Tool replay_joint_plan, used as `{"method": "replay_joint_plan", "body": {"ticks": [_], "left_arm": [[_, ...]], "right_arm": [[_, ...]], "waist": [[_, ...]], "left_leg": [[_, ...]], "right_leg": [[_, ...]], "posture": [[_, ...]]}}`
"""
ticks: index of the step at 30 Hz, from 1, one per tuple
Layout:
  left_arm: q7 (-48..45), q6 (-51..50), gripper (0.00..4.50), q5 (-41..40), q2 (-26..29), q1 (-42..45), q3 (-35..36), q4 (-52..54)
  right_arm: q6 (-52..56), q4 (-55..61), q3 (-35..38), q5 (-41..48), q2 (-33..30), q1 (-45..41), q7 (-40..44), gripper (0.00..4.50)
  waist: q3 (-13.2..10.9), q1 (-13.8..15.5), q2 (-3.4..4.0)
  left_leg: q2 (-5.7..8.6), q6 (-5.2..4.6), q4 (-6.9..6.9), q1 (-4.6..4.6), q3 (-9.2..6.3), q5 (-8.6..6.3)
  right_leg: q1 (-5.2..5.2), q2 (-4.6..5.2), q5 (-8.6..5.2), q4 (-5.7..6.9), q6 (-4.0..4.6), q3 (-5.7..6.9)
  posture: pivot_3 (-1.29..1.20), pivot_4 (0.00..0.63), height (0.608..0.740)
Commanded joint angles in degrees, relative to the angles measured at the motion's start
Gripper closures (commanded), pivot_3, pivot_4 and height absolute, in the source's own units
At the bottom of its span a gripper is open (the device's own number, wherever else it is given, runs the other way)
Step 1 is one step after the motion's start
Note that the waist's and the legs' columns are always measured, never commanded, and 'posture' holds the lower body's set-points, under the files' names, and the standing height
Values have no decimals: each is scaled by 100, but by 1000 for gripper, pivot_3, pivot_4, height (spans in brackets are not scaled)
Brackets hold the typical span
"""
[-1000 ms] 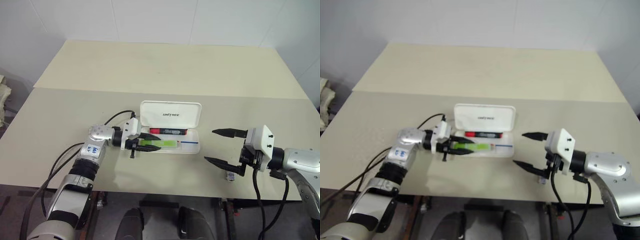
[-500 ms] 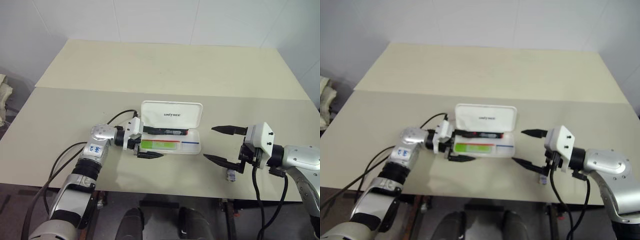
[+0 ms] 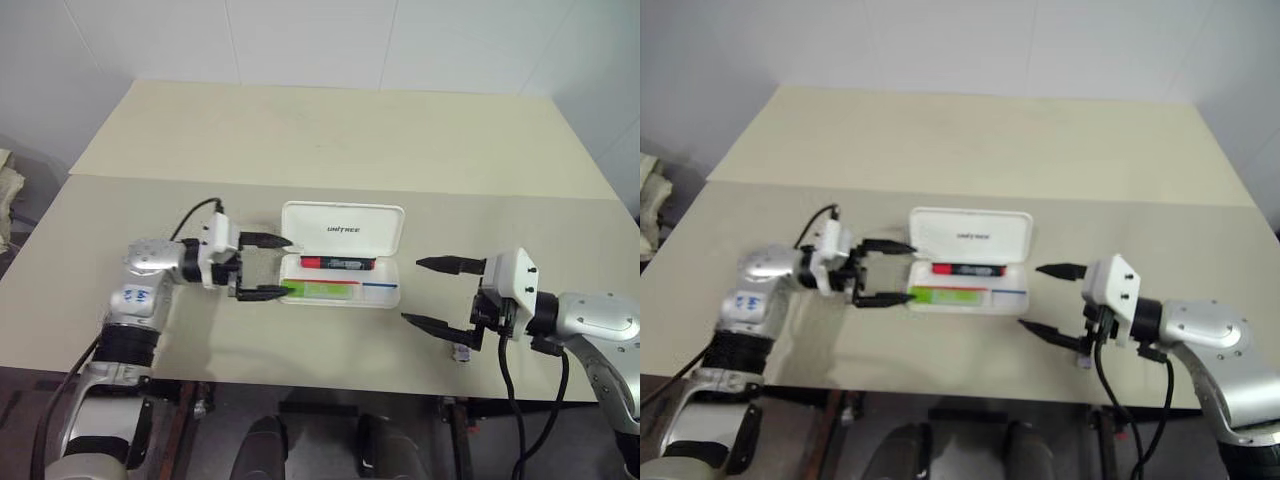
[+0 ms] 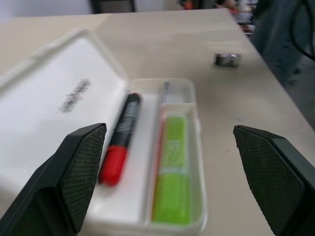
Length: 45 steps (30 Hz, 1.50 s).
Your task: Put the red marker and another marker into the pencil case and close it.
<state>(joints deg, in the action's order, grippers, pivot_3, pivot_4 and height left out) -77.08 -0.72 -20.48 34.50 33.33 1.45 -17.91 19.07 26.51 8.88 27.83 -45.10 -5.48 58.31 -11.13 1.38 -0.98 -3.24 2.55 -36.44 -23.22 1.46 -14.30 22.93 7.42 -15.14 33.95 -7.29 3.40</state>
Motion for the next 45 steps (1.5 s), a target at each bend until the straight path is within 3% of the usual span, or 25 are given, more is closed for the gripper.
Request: {"method": "replay_joint_plan", "body": {"ticks": [1,5,12,24,28,32,45], "left_arm": [[29,-73,68,-114,301,-108,263,207],[-13,50,68,-51,565,-176,364,91],[-30,-168,68,-284,490,-419,304,693],[-70,-878,68,-726,398,-1179,-142,2521],[-17,-859,68,-704,399,-1375,-225,2673],[26,-879,68,-708,406,-1495,-250,2783],[38,-1003,68,-737,440,-1353,-208,2695]], "right_arm": [[-55,6,-4,83,28,-59,-10,0],[-66,-49,-55,66,43,-98,-4,0],[37,-44,298,155,-154,318,44,0],[-115,-3,1640,-6,-310,2442,256,0],[381,373,1640,-154,-41,2738,-557,0],[915,790,1541,-128,415,2738,-1435,0],[2031,1403,1120,-359,1664,2874,-3401,0]], "waist": [[0,0,0],[0,6,0],[0,22,-1],[0,12,-2],[1,-6,-3],[1,9,-3],[5,14,-8]], "left_leg": [[0,0,2,0,0,0],[-1,0,2,0,0,0],[-1,0,5,-2,0,0],[-1,-1,5,5,1,-2],[-4,1,1,10,2,2],[-19,5,-3,13,2,6],[-23,3,3,8,3,3]], "right_leg": [[0,0,0,-1,0,0],[0,-1,-1,0,1,1],[1,0,-2,-2,2,1],[-5,-1,-3,-3,3,-3],[-6,-4,-10,-6,19,-7],[-9,-16,-34,-10,88,-9],[-8,-22,-34,-20,90,-11]], "posture": [[0,150,740],[0,150,740],[0,150,740],[0,150,740],[0,150,740],[0,150,740],[0,150,740]]}}
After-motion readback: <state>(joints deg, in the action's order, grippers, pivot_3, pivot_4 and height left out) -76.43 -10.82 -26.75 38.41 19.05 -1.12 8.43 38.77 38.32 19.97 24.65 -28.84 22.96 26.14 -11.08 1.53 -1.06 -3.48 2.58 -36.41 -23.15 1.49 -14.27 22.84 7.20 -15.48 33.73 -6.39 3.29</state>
